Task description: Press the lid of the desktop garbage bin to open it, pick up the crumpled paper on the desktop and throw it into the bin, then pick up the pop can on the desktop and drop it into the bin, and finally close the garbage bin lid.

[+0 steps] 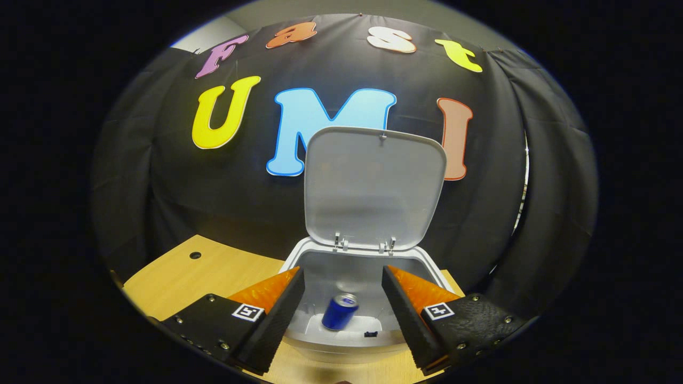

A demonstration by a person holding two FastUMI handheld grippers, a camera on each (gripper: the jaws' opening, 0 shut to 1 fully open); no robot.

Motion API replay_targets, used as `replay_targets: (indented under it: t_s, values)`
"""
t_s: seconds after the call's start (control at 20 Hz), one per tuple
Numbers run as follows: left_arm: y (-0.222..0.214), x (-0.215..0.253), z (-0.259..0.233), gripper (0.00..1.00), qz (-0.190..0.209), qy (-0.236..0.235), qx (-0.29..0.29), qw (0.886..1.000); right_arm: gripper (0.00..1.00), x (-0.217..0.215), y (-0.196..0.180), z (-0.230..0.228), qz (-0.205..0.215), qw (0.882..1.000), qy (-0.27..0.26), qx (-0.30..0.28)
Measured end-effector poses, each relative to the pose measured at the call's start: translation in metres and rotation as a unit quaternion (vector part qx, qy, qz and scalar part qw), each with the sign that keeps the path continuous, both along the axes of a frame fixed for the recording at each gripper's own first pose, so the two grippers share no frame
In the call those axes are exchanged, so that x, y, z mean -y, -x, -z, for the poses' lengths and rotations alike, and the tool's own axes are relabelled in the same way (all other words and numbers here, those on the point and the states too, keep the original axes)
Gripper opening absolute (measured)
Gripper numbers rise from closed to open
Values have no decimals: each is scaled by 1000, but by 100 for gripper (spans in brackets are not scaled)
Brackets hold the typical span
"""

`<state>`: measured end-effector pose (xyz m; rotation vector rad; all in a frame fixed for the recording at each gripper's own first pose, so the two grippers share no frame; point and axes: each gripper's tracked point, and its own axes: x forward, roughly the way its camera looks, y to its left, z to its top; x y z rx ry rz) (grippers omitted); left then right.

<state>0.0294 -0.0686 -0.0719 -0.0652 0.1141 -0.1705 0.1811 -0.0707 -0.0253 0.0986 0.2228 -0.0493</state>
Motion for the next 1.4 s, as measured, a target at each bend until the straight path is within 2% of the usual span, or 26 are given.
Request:
replay_targets:
  t_s: [0.1, 0.5, 0.6, 0.65, 0.7, 1.05, 1.4]
  values:
    - [0, 3, 2, 100, 4, 3, -1, 1000, 93, 7, -1, -10, 7, 1000, 4, 7]
    - [-7, -3, 3, 100, 18, 20, -1, 1000, 93, 33, -13, -65, 34, 998, 18, 40]
    - [-12, -8, 2, 100, 21, 25, -2, 999, 93, 38, -7, -79, 43, 998, 19, 47]
    - [-15, -11, 2, 100, 20, 27, -3, 999, 93, 50, -14, -91, 48, 997, 21, 50]
    - [-17, -15, 3, 96, 20, 28, -4, 999, 93, 50, -16, -98, 48, 997, 21, 55]
    - [-32, -33, -1, 95, 29, 16, -6, 999, 93, 55, -39, -136, 62, 995, 19, 81]
    - [-43, -55, -12, 95, 21, 6, -11, 1000, 93, 64, -69, -159, 75, 993, 14, 91]
